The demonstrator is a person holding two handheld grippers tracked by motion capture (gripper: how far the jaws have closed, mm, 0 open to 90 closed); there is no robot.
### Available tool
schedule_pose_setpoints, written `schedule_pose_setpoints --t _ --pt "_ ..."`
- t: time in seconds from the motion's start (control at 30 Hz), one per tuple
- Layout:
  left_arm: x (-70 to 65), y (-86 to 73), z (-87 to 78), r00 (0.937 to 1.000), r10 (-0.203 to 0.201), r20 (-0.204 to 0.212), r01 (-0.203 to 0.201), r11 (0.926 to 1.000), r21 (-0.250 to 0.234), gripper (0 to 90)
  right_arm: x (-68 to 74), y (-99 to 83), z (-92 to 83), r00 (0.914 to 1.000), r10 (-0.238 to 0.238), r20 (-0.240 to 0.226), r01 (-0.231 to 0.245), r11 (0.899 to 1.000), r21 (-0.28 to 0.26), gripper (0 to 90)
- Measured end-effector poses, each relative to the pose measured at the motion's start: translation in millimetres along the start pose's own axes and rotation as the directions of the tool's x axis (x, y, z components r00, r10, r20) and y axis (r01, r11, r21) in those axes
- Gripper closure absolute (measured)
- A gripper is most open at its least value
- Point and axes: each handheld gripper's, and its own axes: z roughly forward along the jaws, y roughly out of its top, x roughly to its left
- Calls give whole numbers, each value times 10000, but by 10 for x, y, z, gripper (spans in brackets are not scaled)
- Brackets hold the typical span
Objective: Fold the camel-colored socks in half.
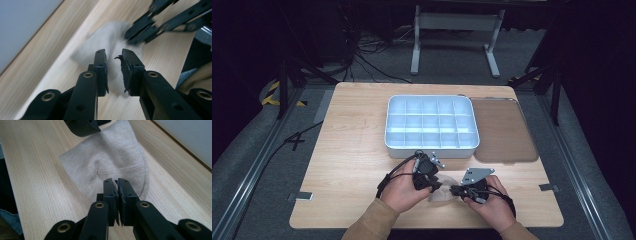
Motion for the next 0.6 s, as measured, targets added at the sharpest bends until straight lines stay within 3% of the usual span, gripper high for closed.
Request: schedule_pose_setpoints --t 0.1,0.2,0.27,0.47,0.6 --pt "-11 22 71 9995 198 -265 -200 9998 -93 752 6 -6 3 10000 -5 29 5 10000 -30 853" --pt "24 13 158 9930 303 -1143 -310 9995 -46 735 10 -13 7 10000 -49 8 49 10000 -54 848" --pt "42 1 218 9933 142 -1151 -128 9998 125 740 9 -19 5 10000 -58 3 58 9999 -96 845" --pt "71 -11 306 9920 158 -1252 -63 9971 760 753 3 -28 -9 10000 -79 -20 78 9998 -206 839" --pt "92 -29 334 9933 -44 -1151 123 9976 682 756 -14 -57 -34 10000 -14 -20 13 9997 -256 840"
